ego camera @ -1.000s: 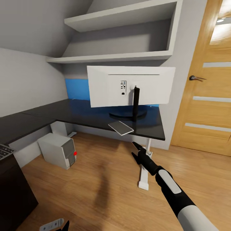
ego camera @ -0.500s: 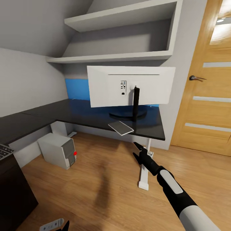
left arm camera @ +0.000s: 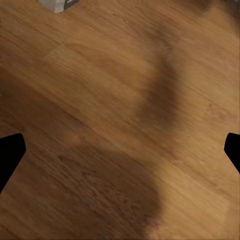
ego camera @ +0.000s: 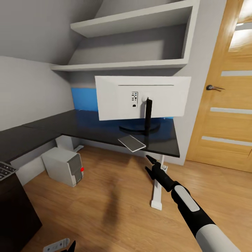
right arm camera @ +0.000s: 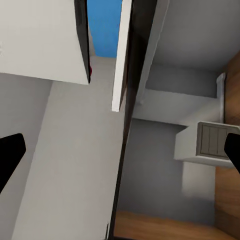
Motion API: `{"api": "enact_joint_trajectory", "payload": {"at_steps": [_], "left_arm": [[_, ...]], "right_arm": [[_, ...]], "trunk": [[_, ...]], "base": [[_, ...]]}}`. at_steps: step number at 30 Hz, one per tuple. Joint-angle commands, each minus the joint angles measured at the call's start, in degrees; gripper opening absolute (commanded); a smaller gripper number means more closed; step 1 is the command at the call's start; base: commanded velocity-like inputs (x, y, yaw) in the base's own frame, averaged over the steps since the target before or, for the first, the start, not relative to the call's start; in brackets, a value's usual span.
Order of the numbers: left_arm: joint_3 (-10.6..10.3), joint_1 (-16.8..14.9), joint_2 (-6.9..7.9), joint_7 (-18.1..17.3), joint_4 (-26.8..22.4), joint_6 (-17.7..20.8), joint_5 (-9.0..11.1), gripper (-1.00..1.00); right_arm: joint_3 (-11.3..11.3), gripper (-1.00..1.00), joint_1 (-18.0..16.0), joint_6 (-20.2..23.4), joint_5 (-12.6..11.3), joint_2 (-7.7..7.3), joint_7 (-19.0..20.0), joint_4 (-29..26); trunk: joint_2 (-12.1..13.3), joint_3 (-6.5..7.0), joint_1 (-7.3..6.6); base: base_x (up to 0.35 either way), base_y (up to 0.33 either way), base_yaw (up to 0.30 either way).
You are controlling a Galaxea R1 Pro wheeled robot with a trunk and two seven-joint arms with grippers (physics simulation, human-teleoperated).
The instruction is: In the bedroom, organize the workspace by keeping the computer under the desk, ensuring the monitor is on the desk, placing the keyboard on the desk next to the monitor, placing the mouse on the desk next to the keyboard, moving the folder from the swivel chair onto the desk next to the mouse, stacking the notebook on top of the folder with the pen on top of the notebook, and positioning the swivel chair next to the desk.
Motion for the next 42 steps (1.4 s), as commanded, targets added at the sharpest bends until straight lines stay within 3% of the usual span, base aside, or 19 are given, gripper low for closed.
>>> {"api": "enact_joint_trajectory", "payload": {"at_steps": [1, 8, 16, 29, 42], "left_arm": [[-0.08, -0.01, 0.04, 0.37, -0.12, 0.17, 0.24, 1.00], [-0.08, -0.01, 0.04, 0.39, -0.12, 0.17, 0.24, 1.00], [-0.08, -0.01, 0.04, 0.16, -0.12, 0.17, 0.22, 1.00], [-0.08, -0.01, 0.04, 0.24, -0.04, 0.17, 0.29, 1.00], [-0.10, -0.01, 0.04, 0.31, 0.65, 0.09, 0.23, 1.00]], "right_arm": [[0.15, 1.00, -0.04, 0.09, -0.42, -0.06, 0.10, 0.03], [0.15, 1.00, -0.04, 0.09, -0.42, -0.06, 0.05, 0.02], [0.24, 1.00, -0.04, 0.03, -1.06, 0.27, 0.12, 1.21], [0.24, 1.00, -0.04, 0.00, -1.12, 0.29, 0.10, 1.74], [0.24, 1.00, -0.04, 0.00, -1.12, 0.21, 0.12, 2.25]], "trunk": [[0.39, 0.14, -0.23], [3.20, 1.40, -1.77], [3.20, 1.40, -1.77], [3.20, 1.40, -1.77], [3.20, 1.40, -1.77]], "base": [[0.000, 0.000, 0.000], [0.000, 0.000, 0.000], [0.000, 0.000, 0.044], [0.000, 0.000, 0.226], [0.076, 0.000, 0.023]]}}
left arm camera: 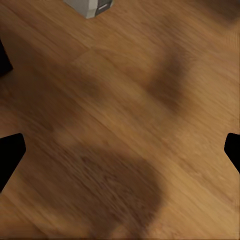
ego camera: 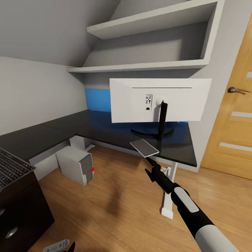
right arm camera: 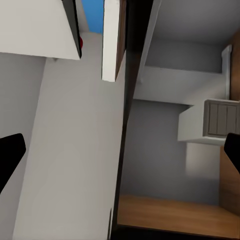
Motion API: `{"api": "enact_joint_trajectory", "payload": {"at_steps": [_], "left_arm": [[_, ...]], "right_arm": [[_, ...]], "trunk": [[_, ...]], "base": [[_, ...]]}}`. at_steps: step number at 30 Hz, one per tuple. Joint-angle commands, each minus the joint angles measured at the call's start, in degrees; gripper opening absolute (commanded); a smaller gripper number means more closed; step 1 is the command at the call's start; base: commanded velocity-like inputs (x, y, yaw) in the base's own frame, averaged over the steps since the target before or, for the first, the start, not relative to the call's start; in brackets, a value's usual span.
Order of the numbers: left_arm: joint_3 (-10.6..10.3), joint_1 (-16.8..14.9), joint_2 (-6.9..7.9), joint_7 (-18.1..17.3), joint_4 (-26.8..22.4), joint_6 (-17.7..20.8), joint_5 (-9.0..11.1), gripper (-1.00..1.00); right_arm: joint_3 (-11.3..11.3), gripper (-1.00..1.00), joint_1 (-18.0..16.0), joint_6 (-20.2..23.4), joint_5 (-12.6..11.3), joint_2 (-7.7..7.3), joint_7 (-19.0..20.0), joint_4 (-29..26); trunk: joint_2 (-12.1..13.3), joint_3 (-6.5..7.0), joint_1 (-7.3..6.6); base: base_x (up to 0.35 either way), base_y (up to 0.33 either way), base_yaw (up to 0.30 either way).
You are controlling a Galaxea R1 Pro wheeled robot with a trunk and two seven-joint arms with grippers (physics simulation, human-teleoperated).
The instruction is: In the bedroom, organize the workspace by keeping the computer under the desk, ensuring the monitor is on the desk, placing the keyboard on the desk next to the monitor, placing the mouse on the desk next to the keyboard, moving the folder from the swivel chair onto the desk next to the mouse, stacking the notebook on top of the folder with the pen on top of the notebook, and positioning the swivel chair next to the desk.
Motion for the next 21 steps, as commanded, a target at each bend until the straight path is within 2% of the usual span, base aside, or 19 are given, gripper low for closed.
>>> {"api": "enact_joint_trajectory", "payload": {"at_steps": [1, 16, 21], "left_arm": [[-0.08, -0.02, 0.05, 0.36, 0.09, 0.17, 0.20, 1.00], [-0.18, -0.02, 0.05, 0.36, 1.38, 0.21, 0.15, 1.00], [-0.17, -0.02, 0.05, 0.36, 1.57, 0.21, 0.10, 1.00]], "right_arm": [[0.16, 1.00, -0.04, 0.08, -0.43, -0.06, 0.10, 0.02], [0.12, 1.00, -0.04, 0.08, -0.43, -0.07, 0.10, 0.08], [0.16, 1.00, -0.04, 0.08, -0.38, 0.00, 0.10, 0.08]], "trunk": [[-0.02, -0.05, 0.00], [-0.02, -0.05, 0.00], [-0.02, -0.05, 0.00]], "base": [[0.037, 0.000, 0.000], [0.146, 0.005, 0.000], [0.030, 0.003, 0.000]]}}
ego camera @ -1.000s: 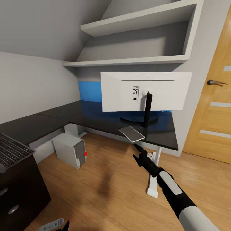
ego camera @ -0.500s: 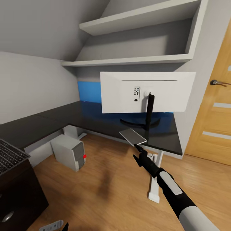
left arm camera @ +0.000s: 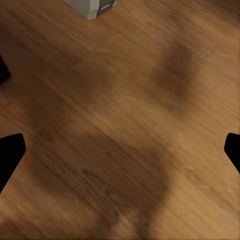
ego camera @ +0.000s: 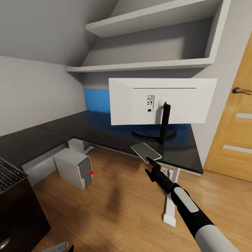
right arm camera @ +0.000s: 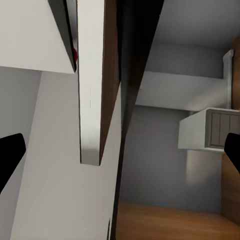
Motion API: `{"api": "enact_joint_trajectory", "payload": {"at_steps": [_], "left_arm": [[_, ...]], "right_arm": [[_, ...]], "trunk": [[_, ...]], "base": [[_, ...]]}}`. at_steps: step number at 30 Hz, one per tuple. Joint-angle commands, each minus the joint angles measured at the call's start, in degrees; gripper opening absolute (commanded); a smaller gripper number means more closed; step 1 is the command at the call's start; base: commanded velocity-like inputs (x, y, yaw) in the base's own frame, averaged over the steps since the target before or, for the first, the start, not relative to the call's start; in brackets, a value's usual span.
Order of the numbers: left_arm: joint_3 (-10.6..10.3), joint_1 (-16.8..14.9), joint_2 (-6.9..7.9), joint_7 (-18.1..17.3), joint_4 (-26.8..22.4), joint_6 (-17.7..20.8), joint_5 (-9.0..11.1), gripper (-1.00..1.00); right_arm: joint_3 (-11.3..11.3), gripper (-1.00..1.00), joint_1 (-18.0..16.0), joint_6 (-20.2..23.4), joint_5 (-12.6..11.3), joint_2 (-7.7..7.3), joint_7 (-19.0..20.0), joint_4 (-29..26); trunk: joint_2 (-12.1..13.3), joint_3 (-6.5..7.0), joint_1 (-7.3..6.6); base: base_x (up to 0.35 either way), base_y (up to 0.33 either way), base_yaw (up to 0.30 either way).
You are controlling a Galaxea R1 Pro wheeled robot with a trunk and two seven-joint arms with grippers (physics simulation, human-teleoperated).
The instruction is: In the bedroom, organize the workspace by keeping the computer under the desk, ensuring the monitor is on the desk, placing the keyboard on the desk next to the monitor, placing the mouse on the desk next to the keyboard, moving the folder from the swivel chair onto the desk next to the mouse, stacking the notebook on top of the folder with the pen on top of the notebook, and positioning the swivel chair next to the desk.
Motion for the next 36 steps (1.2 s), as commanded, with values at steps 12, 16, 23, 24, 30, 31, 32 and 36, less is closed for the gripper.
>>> {"api": "enact_joint_trajectory", "payload": {"at_steps": [12, 16, 23, 24, 30, 31, 32, 36], "left_arm": [[-0.05, -0.01, 0.05, 0.36, 0.45, 0.22, 0.26, 1.00], [-0.07, -0.01, 0.05, 0.36, 0.52, 0.22, 0.28, 1.00], [-0.01, -0.01, 0.03, 0.36, 0.59, 0.22, 0.26, 1.00], [0.00, -0.01, 0.00, 0.36, 0.59, 0.22, 0.24, 1.00], [0.00, -0.01, -0.04, 0.36, 0.60, 0.20, 0.23, 1.00], [0.01, -0.01, -0.04, 0.36, 0.60, 0.17, 0.22, 1.00], [0.01, -0.01, -0.04, 0.36, 0.58, 0.16, 0.22, 1.00], [0.01, -0.01, -0.04, 0.36, 0.59, 0.13, 0.21, 1.00]], "right_arm": [[0.17, 1.00, -0.04, 0.08, -0.39, -0.04, 0.10, 0.69], [0.11, 1.00, -0.04, 0.08, -0.39, -0.04, 0.10, 0.72], [0.06, 1.00, -0.04, -0.07, -0.32, -0.08, 0.06, 0.73], [0.04, 1.00, -0.04, -0.13, -0.31, -0.08, 0.04, 0.73], [-0.02, 1.00, -0.04, -0.39, -0.30, -0.07, 0.00, 0.73], [-0.05, 1.00, -0.04, -0.47, -0.30, -0.06, -0.03, 0.73], [-0.06, 1.00, -0.04, -0.50, -0.30, -0.06, -0.04, 0.73], [-0.14, 1.00, -0.04, -0.65, -0.30, -0.04, -0.07, 0.73]], "trunk": [[3.18, 1.39, -1.76], [4.79, 2.11, -2.64], [5.19, 2.29, -2.86], [5.19, 2.29, -2.86], [5.19, 2.29, -2.86], [5.19, 2.29, -2.86], [5.19, 2.29, -2.86], [5.19, 2.29, -2.86]], "base": [[0.001, 0.000, 0.000], [0.000, 0.000, 0.000], [0.000, 0.000, 0.000], [0.000, 0.000, 0.000], [0.000, 0.000, 0.000], [0.000, 0.000, 0.000], [0.000, 0.000, 0.000], [0.000, 0.000, 0.000]]}}
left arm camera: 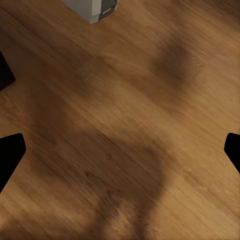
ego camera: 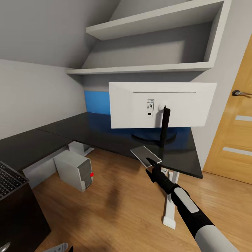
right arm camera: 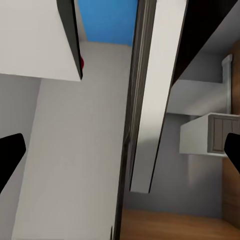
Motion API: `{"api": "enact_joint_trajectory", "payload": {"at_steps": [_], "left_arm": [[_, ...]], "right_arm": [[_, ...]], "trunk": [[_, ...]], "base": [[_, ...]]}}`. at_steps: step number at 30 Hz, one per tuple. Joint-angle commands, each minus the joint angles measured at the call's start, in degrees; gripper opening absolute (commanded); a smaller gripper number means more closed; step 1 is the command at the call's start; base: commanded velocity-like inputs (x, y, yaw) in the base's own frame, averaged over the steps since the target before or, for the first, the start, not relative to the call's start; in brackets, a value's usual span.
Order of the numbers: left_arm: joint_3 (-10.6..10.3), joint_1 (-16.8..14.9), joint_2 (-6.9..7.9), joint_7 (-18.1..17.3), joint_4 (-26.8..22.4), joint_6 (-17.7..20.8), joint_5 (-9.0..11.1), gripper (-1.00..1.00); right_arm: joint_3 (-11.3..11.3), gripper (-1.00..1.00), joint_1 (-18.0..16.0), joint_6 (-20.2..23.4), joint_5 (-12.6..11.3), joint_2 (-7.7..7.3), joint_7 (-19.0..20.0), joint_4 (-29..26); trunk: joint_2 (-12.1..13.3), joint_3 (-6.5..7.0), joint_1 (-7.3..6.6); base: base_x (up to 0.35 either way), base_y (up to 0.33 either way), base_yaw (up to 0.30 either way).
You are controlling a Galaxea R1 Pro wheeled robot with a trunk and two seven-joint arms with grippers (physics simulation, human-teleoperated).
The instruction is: In the bedroom, organize the workspace by keeping the computer under the desk, ensuring the monitor is on the desk, placing the keyboard on the desk next to the monitor, placing the mouse on the desk next to the keyboard, moving the folder from the swivel chair onto the desk next to the mouse, stacking the notebook on top of the folder with the pen on top of the notebook, and positioning the swivel chair next to the desk.
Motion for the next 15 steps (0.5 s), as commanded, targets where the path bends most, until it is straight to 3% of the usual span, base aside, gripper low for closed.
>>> {"api": "enact_joint_trajectory", "payload": {"at_steps": [1, 15], "left_arm": [[-0.09, -0.01, 0.05, 0.35, -0.12, 0.18, 0.22, 1.00], [-0.18, -0.01, 0.05, 0.36, -0.13, 0.16, 0.22, 1.00]], "right_arm": [[0.15, 1.00, -0.04, 0.06, -0.43, -0.06, 0.10, 0.03], [0.27, 1.00, -0.04, -3.49, -0.35, -0.03, 0.01, 0.03]], "trunk": [[-0.02, -0.05, 0.00], [-0.02, -0.05, 0.00]], "base": [[0.000, 0.000, 0.000], [0.000, 0.000, 0.000]]}}
